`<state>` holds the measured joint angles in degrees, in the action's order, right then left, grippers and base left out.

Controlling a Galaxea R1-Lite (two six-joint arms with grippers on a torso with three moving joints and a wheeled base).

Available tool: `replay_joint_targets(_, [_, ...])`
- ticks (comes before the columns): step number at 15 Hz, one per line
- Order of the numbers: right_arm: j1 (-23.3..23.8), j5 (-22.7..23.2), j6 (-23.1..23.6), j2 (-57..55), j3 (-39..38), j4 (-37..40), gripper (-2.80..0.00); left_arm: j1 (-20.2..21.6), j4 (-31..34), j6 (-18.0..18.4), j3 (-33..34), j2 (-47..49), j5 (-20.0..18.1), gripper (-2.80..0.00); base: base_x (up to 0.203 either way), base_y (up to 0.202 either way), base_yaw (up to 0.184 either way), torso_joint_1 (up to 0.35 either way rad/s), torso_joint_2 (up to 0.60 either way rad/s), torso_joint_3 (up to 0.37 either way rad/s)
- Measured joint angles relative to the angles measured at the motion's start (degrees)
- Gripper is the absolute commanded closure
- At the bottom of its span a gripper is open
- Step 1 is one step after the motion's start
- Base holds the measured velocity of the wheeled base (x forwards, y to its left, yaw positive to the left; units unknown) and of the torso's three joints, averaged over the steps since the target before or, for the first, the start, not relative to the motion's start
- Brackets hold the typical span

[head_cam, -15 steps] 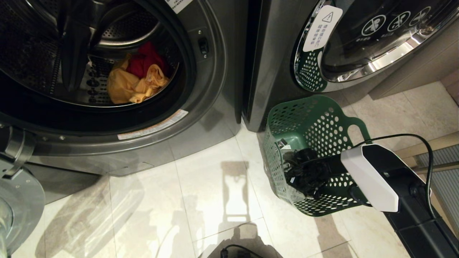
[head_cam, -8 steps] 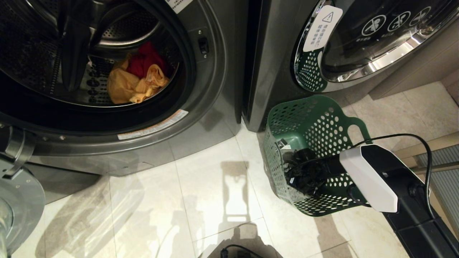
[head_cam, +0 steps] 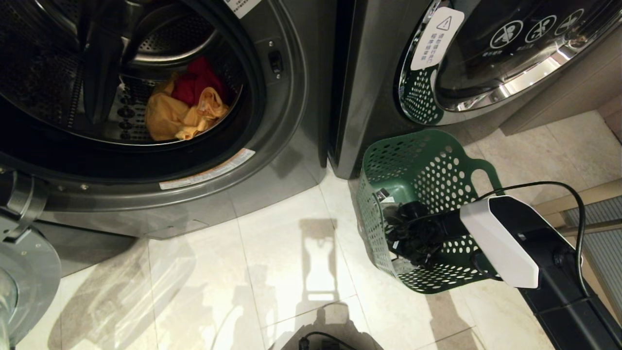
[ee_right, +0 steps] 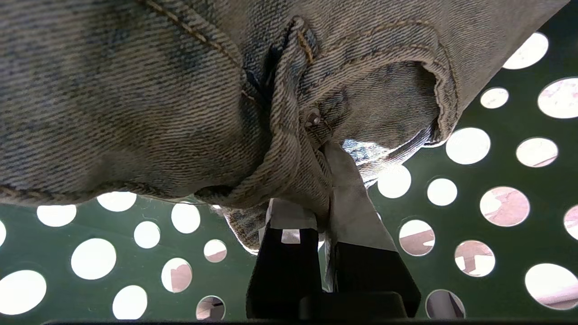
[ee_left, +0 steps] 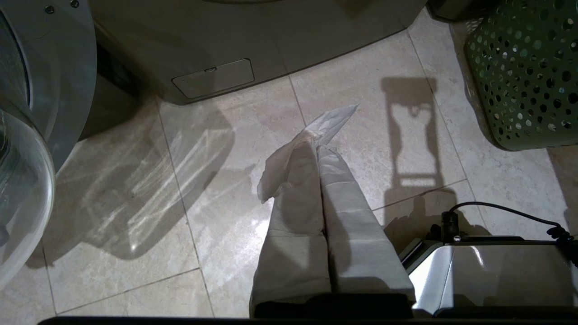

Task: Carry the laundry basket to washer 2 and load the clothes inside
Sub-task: Place the clothes into the washing machine

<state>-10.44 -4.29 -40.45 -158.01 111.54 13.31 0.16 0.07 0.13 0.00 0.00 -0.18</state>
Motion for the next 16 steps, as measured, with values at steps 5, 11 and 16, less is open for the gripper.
replay_joint_targets(5, [-0.42,-8.21,1.28,0.11,-0.30,1.29,0.00,0.00,0.00,0.02,0.00,0.00,0.00,0.00,0.000,0.000,0.000,0.000,0.00,0.000])
replay_joint_targets(11, [-1.19,-13.00,0.98,5.88,-1.70,1.27,0.00,0.00,-0.07,0.03,0.00,0.00,0.00,0.00,0.000,0.000,0.000,0.000,0.00,0.000])
replay_joint_targets(16, [-5.13,-10.73,-0.25,17.68,-12.06,1.32,0.00,0.00,0.00,-0.03,0.00,0.00,0.00,0.00,0.000,0.000,0.000,0.000,0.00,0.000])
